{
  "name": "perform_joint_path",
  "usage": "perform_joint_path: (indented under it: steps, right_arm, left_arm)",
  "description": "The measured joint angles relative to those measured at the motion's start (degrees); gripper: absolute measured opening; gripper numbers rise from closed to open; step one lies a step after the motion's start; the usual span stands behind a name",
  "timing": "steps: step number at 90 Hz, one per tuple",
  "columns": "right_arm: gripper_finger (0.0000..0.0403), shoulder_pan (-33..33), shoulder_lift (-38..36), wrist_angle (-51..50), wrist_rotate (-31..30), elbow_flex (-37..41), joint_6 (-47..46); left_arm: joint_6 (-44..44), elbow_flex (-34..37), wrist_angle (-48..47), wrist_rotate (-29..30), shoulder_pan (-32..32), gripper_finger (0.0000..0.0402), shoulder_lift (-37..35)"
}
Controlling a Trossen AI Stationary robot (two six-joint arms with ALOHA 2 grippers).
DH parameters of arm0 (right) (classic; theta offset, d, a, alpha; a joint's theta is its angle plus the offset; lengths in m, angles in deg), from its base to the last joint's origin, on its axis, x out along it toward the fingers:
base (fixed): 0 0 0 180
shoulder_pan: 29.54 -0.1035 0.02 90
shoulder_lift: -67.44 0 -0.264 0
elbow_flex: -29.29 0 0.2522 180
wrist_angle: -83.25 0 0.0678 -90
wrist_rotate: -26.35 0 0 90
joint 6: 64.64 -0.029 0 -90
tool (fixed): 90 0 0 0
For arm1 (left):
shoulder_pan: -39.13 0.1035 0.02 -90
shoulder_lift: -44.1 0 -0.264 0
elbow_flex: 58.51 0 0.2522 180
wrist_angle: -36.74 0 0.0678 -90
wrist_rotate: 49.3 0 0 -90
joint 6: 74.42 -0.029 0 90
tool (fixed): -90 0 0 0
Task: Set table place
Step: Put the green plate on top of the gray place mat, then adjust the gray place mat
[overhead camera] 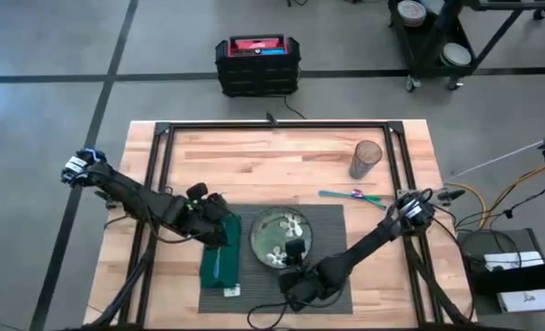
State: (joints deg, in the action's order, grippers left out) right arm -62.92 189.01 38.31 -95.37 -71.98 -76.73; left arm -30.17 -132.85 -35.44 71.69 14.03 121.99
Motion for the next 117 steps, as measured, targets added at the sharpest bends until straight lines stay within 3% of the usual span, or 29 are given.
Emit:
perform_joint_path:
  steps: [8, 24, 35, 53, 74, 99, 117]
  right_arm:
    - [0.0167, 0.2, -0.3, -3.6, 1.4, -2.3, 0.6]
    - [0.0198, 0.4, -3.6, -23.5, 4.3, -9.3, -4.4]
    - [0.0200, 0.4, -8.9, -28.0, 10.9, -7.2, -12.4]
    - [0.0190, -0.8, -15.8, -23.3, 14.3, 7.7, -24.5]
    - [0.0181, -0.2, -17.1, -8.3, 18.0, 22.7, -27.7]
    - [0.0179, 2.2, -17.1, 2.5, 18.9, 27.2, -28.2]
    - [0.0174, 4.4, -17.1, 2.5, 21.1, 26.5, -24.3]
  left_arm:
    - [0.0, 0.0, 0.5, 0.0, 0.0, 0.0114, 0.0]
    - [-0.6, 0.8, 6.6, -0.3, 0.0, 0.0114, 0.5]
    - [-3.4, 3.7, 15.6, -4.4, 0.0, 0.0114, 1.8]
    - [-3.9, 10.5, 29.5, -11.0, -0.1, 0.0114, 4.6]
    - [-3.5, 18.2, 39.6, -12.5, -0.2, 0.0114, 7.6]
    - [-2.3, 23.9, 40.1, -11.9, -0.2, 0.0114, 7.5]
    - [-1.7, 25.0, 39.9, -11.6, -0.2, 0.0114, 6.3]
